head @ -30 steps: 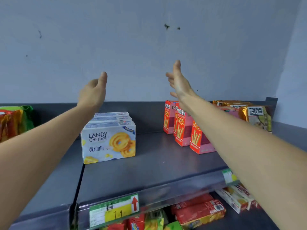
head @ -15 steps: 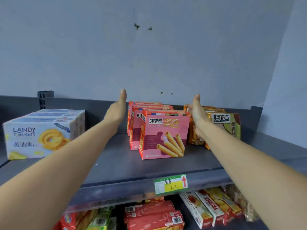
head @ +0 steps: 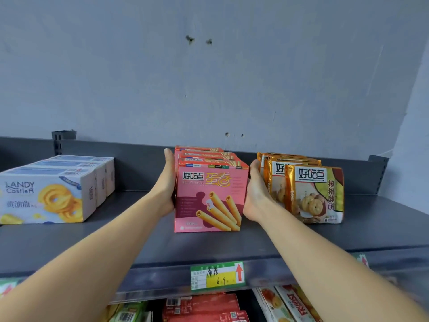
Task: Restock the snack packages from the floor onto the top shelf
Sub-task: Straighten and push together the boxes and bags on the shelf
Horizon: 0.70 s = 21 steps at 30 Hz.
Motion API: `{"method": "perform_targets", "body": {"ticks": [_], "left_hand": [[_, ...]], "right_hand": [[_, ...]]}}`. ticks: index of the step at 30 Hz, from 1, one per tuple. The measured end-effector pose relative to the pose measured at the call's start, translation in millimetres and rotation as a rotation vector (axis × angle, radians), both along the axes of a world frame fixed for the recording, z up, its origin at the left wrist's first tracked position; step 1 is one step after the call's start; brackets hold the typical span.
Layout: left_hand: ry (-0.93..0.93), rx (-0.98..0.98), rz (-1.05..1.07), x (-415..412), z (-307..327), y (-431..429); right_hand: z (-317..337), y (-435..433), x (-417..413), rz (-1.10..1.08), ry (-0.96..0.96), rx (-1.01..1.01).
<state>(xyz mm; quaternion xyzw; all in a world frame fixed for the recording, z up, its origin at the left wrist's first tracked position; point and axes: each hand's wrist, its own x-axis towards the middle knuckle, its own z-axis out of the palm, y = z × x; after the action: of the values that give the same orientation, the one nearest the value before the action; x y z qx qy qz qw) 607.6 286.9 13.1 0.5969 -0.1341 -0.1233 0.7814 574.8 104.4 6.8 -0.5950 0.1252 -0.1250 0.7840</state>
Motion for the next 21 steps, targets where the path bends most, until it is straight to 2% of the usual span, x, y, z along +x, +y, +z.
{"method": "perform_targets", "body": {"ticks": [6,12,17,21], "left_hand": [[-0.012,0.05,0.085,19,3,2],[0.085,0.014,0.005,36,1,-2],[0.066,-0.009,-0.037,59,-4,1],[0.092,-0.039,-0.044,69,-2,1]], "right_hand": [[8,-15,14,-0.049,0.022,-0.017],[9,-8,30,0.179,0.016,0.011],[6,-4,42,0.232,-0.005,0.031],[9,-13,47,0.272,-0.027,-0.062]]}}
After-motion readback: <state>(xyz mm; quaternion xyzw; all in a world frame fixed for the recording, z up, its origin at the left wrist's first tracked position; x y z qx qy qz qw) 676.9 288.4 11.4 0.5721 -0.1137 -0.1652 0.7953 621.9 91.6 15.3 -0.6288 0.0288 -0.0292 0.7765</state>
